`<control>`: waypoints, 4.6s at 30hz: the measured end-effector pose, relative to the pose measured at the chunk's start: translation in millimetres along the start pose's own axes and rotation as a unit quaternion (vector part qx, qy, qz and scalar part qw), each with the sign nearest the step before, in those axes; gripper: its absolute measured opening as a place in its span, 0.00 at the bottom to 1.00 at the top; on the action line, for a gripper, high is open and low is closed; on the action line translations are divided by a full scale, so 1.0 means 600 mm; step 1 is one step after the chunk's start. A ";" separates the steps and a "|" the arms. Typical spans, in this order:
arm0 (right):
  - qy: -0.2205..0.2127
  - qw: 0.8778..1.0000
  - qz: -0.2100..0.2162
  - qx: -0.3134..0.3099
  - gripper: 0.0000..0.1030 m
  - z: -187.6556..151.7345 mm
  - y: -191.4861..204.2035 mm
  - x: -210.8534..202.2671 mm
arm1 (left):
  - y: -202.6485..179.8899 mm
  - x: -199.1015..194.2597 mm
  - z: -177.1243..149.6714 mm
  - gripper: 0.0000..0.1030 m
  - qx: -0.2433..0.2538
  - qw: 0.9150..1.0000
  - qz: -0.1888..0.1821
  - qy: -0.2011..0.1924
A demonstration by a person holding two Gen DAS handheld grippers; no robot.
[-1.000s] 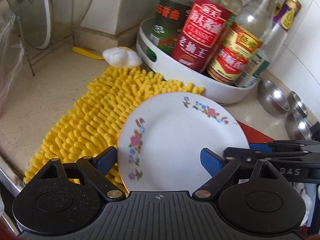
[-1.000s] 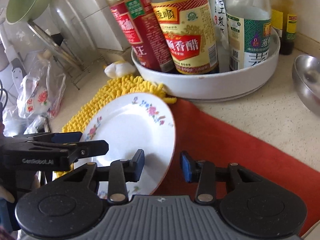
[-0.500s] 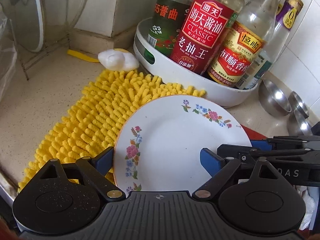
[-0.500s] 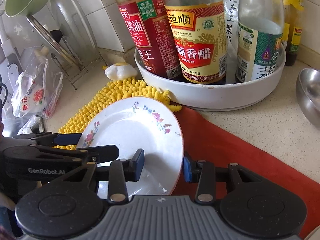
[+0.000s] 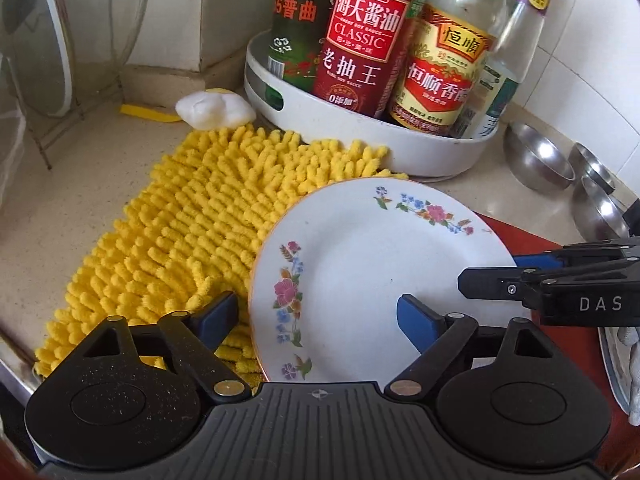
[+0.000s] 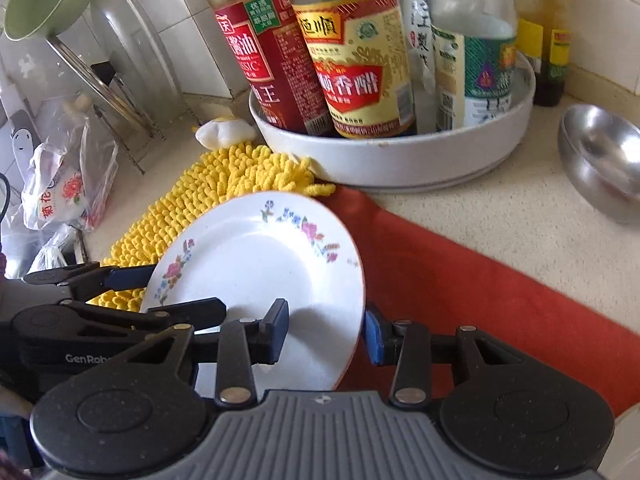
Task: Organize plates and bowls
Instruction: 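Carry the floral plate with the right gripper over the pink-flowered plate stack, then lower the floral plate onto the stack and open the right gripper, then grasp the rim of the plate stack with the right gripper and lift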
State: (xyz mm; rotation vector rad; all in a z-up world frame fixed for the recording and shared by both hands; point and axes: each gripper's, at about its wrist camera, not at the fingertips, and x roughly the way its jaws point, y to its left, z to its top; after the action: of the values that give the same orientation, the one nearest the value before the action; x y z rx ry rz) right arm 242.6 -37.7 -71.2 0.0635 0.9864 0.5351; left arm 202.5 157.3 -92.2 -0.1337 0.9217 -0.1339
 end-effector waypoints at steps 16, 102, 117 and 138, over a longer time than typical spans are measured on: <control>-0.044 0.999 -0.003 -0.015 0.37 -0.013 -0.008 -0.043 | -0.049 -0.033 0.005 0.88 -0.017 1.000 0.010 -0.023; -0.116 0.971 -0.141 0.154 0.38 -0.239 -0.352 -0.343 | -0.452 -0.023 -0.022 0.85 0.125 0.989 -0.075 -0.025; -0.115 0.967 -0.147 0.174 0.39 -0.204 -0.347 -0.316 | -0.442 0.005 0.023 0.86 0.138 0.985 -0.100 -0.011; -0.122 0.963 -0.168 0.173 0.39 -0.141 -0.365 -0.298 | -0.474 0.054 0.081 0.86 0.166 0.976 -0.143 -0.010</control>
State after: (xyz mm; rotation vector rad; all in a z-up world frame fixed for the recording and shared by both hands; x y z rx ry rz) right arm 184.5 -325.6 -42.7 0.2626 0.8165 0.0356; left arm 244.1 -125.2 -39.6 0.0442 0.8447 -0.5495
